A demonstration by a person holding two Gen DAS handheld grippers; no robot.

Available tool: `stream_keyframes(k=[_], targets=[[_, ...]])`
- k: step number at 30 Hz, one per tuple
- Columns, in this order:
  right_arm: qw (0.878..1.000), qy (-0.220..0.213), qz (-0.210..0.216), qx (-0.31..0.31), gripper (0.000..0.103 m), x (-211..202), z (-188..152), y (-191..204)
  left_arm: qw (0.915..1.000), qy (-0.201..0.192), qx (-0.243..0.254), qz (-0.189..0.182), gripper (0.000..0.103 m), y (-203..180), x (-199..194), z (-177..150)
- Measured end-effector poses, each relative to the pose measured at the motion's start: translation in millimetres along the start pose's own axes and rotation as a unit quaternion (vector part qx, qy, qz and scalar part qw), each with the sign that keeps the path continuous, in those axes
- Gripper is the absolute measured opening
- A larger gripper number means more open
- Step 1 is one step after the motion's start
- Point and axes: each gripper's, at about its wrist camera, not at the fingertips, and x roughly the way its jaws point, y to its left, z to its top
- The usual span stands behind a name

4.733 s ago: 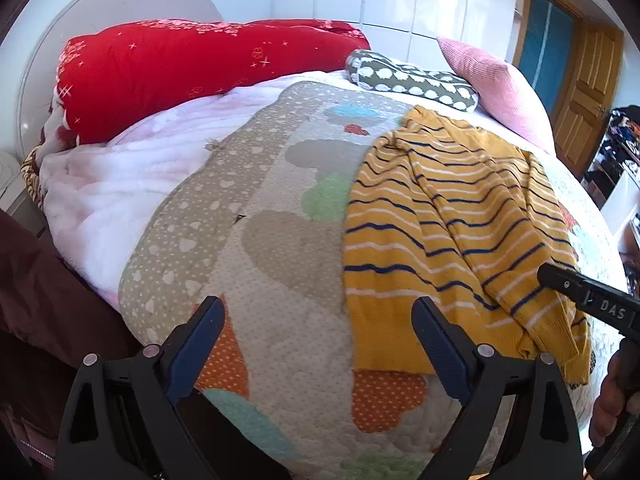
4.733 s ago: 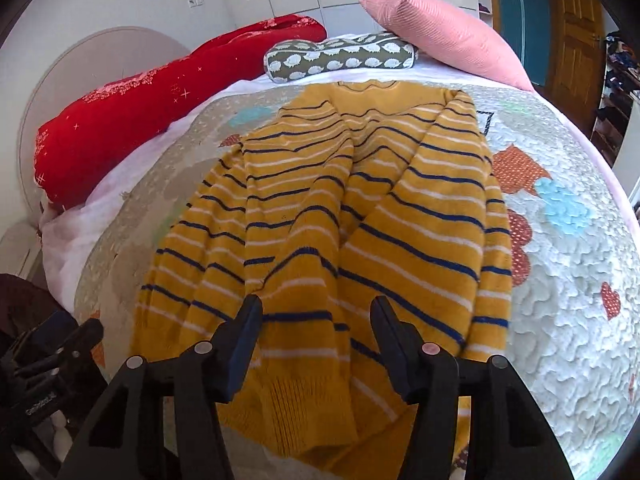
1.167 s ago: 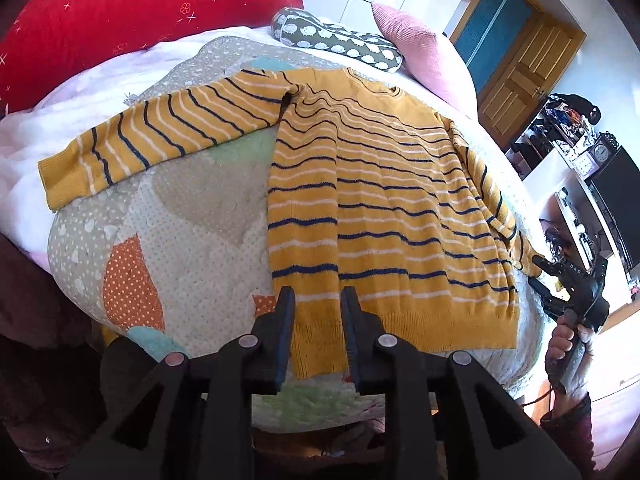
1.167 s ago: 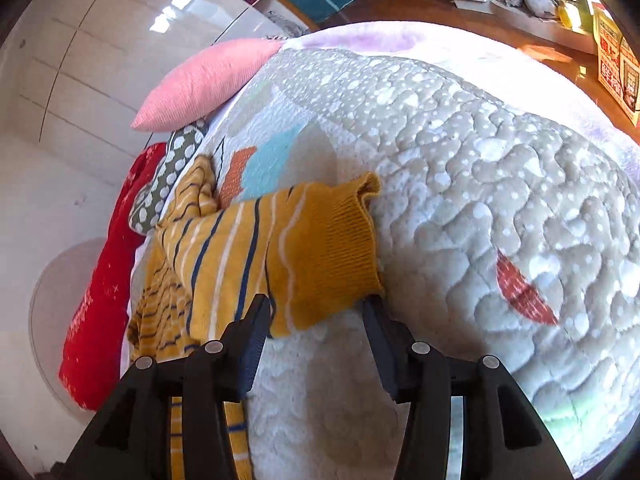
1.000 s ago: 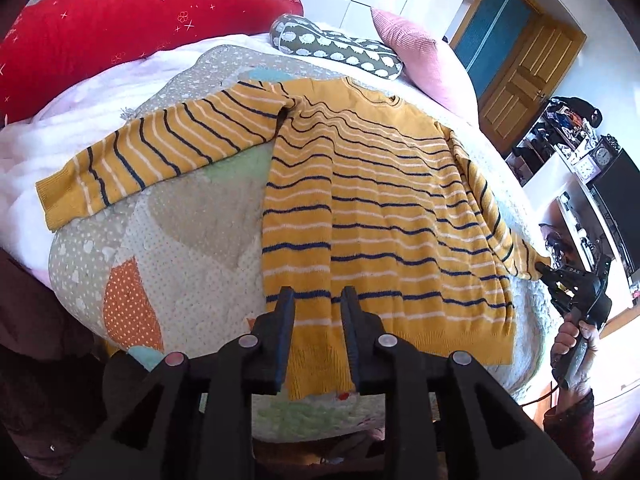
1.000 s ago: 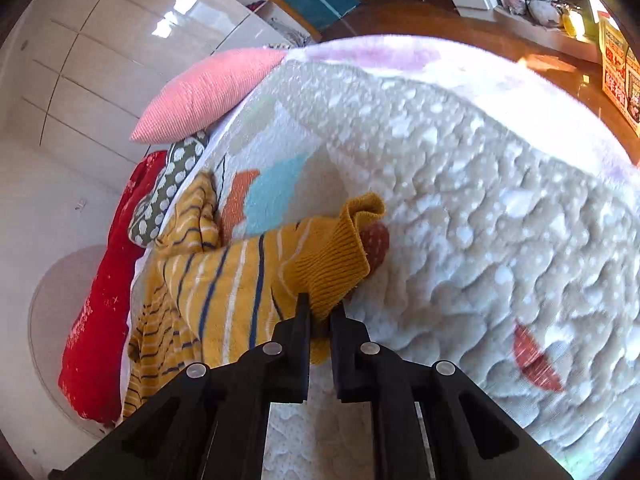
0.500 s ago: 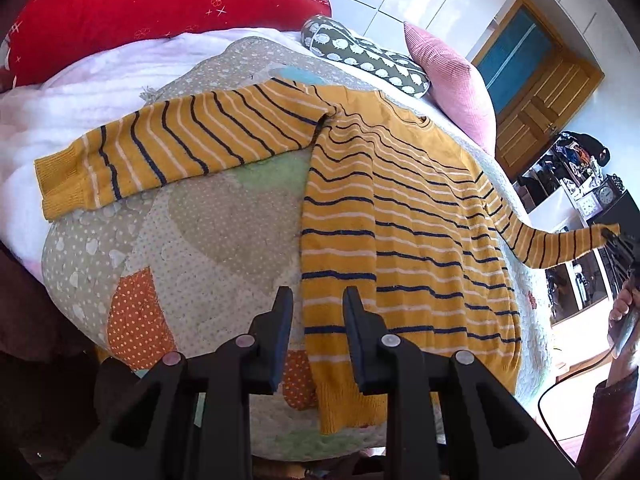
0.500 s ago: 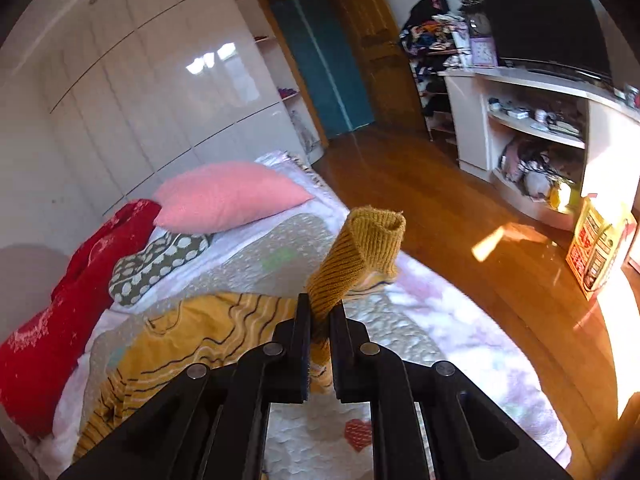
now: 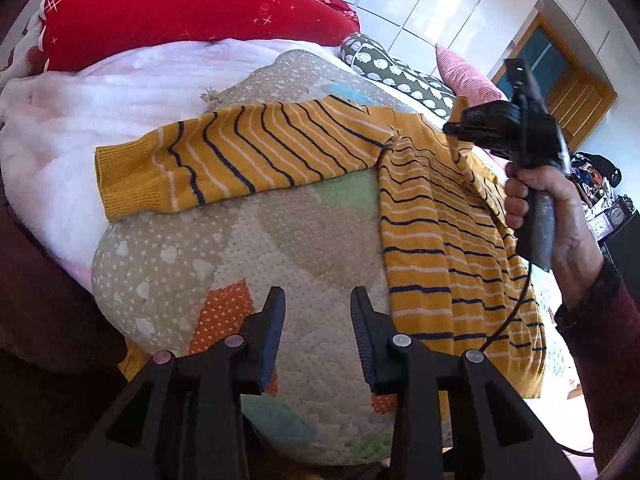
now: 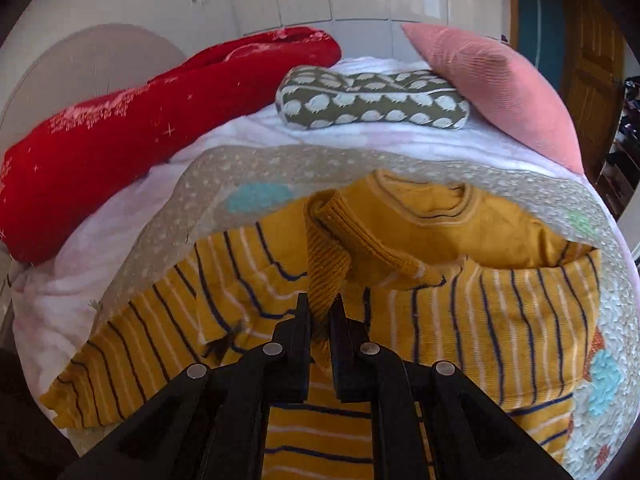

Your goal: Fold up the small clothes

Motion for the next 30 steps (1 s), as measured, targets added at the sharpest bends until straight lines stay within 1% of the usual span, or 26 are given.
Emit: stream_keyframes(k=[3,4,5,7,9,11,13,14,16,18,20,22,24,25,26,27,28,29,30], targets=[[0.998,0.049,0.027,-0.017,0.009,45.9,-7.3,26.2,1.0000,0.007,-0.006,0.001,0.033,8.7,5.5,1.5],[0.997,0.065,0.038,-0.018,0.013,58.1,-7.9,31.3,0.9999,0.008,-0.007,0.001,0.033,10.0,6.9,2.2],[0.996,0.077,0.047,-0.015,0.014,64.3,-10.2,32.9,0.9999,0.008,-0.008,0.001,0.033,10.8,8.7,3.2],[0.993,0.093,0.079,-0.007,0.021,70.5,-13.8,31.2,0.9999,0.010,-0.011,0.000,0.033,10.5,11.8,5.2],[0.990,0.095,0.109,0.004,0.028,65.2,-13.0,24.4,0.9999,0.011,-0.011,-0.002,0.035,7.2,14.8,6.6],[0.987,0.086,0.135,0.023,0.033,47.6,-11.4,8.7,0.9999,0.012,-0.008,-0.003,0.039,0.7,17.4,8.7],[0.987,0.058,0.145,0.046,0.037,22.1,-9.8,-15.6,0.9999,0.011,0.001,-0.008,0.039,-10.3,19.4,13.6],[0.988,0.043,0.139,0.053,0.037,10.4,-8.4,-26.9,0.9999,0.010,0.006,-0.011,0.039,-16.5,20.5,17.6],[0.992,0.027,0.106,0.067,0.037,-7.1,-12.4,-57.8,0.9996,0.007,0.013,-0.026,0.040,-33.0,24.9,32.7],[0.994,0.024,0.063,0.081,0.037,-12.5,-20.5,-93.6,0.9989,0.003,0.025,-0.039,0.043,-52.5,33.3,52.5],[0.995,0.032,0.024,0.096,0.037,-9.9,-27.7,-129.3,0.9977,-0.005,0.048,-0.046,0.047,-80.1,49.5,77.7],[0.993,0.043,-0.007,0.112,0.037,-3.2,-36.1,-163.8,0.9967,-0.011,0.062,-0.051,0.050,-106.2,74.3,104.5],[0.989,0.059,-0.027,0.130,0.037,6.7,-40.7,-196.9,0.9960,0.003,0.063,-0.063,0.050,-130.1,108.6,129.3],[0.987,0.065,-0.028,0.143,0.037,9.6,-42.9,-213.9,0.9955,0.015,0.063,-0.069,0.050,-140.0,128.5,140.9],[0.985,0.069,-0.024,0.159,0.037,12.8,-44.7,-228.7,0.9954,0.025,0.064,-0.066,0.050,-148.2,148.9,151.9],[0.982,0.067,-0.026,0.175,0.036,14.1,-45.7,-241.7,0.9958,0.033,0.066,-0.054,0.050,-153.2,165.7,159.7],[0.979,0.064,-0.038,0.188,0.034,13.3,-46.5,-252.2,0.9965,0.039,0.067,-0.032,0.050,-155.5,185.3,167.7],[0.977,0.062,-0.037,0.202,0.034,12.9,-46.6,-261.1,0.9967,0.046,0.066,-0.008,0.050,-154.3,201.3,174.1],[0.974,0.060,-0.035,0.214,0.031,12.5,-46.7,-269.6,0.9962,0.057,0.063,0.019,0.049,-148.9,216.6,179.2]])
